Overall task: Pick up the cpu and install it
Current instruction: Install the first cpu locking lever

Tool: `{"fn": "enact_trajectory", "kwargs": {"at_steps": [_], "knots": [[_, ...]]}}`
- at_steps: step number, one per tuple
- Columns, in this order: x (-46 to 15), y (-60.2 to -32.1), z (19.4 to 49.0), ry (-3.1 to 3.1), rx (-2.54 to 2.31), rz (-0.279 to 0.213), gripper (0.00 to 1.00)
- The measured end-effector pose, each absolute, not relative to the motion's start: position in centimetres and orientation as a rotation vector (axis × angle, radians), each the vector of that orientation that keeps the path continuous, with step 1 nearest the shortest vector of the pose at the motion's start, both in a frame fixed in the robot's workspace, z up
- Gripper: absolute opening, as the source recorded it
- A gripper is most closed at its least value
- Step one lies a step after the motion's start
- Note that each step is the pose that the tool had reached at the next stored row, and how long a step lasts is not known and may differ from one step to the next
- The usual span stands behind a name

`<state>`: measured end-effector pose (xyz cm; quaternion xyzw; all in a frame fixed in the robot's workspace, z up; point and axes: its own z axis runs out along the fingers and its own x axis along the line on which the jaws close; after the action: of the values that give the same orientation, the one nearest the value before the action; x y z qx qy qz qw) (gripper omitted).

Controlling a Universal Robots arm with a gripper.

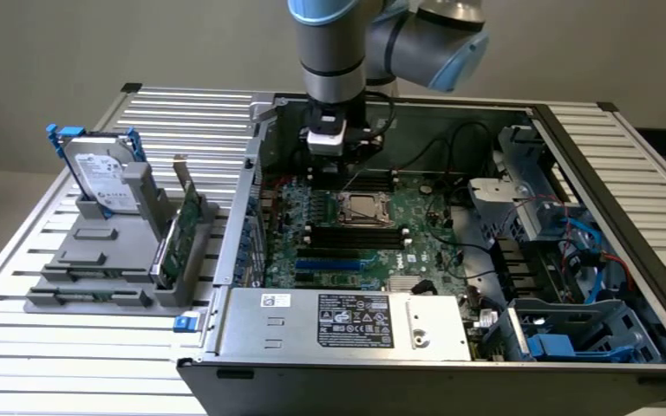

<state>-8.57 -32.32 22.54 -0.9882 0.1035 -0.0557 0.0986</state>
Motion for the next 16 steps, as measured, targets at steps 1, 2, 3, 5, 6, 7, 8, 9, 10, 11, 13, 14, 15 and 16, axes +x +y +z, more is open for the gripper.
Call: {"fn": "enact_trajectory", "kwargs": {"at_steps": [1,2,3,5,6,7,8,9,10,11,13,14,15,16], "knots": [[-8.6,-32.4,22.5,0.306,-2.924,-0.165,0.11],[-8.6,-32.4,22.4,0.306,-2.924,-0.165,0.11],[-8.6,-32.5,22.3,0.306,-2.924,-0.165,0.11],[-8.7,-32.6,22.0,0.306,-2.924,-0.165,0.11],[-8.7,-32.6,21.9,0.306,-2.924,-0.165,0.11],[-8.7,-32.6,21.8,0.306,-2.924,-0.165,0.11],[-8.7,-32.7,21.6,0.306,-2.924,-0.165,0.11],[-8.8,-32.7,21.4,0.306,-2.924,-0.165,0.11],[-8.8,-32.7,21.3,0.306,-2.924,-0.165,0.11],[-8.9,-32.8,21.1,0.306,-2.924,-0.165,0.11],[-8.9,-32.8,20.8,0.306,-2.924,-0.165,0.11],[-8.9,-32.8,20.7,0.306,-2.924,-0.165,0.11],[-8.9,-32.8,20.6,0.306,-2.924,-0.165,0.11],[-8.9,-32.8,20.6,0.306,-2.924,-0.165,0.11]]}}
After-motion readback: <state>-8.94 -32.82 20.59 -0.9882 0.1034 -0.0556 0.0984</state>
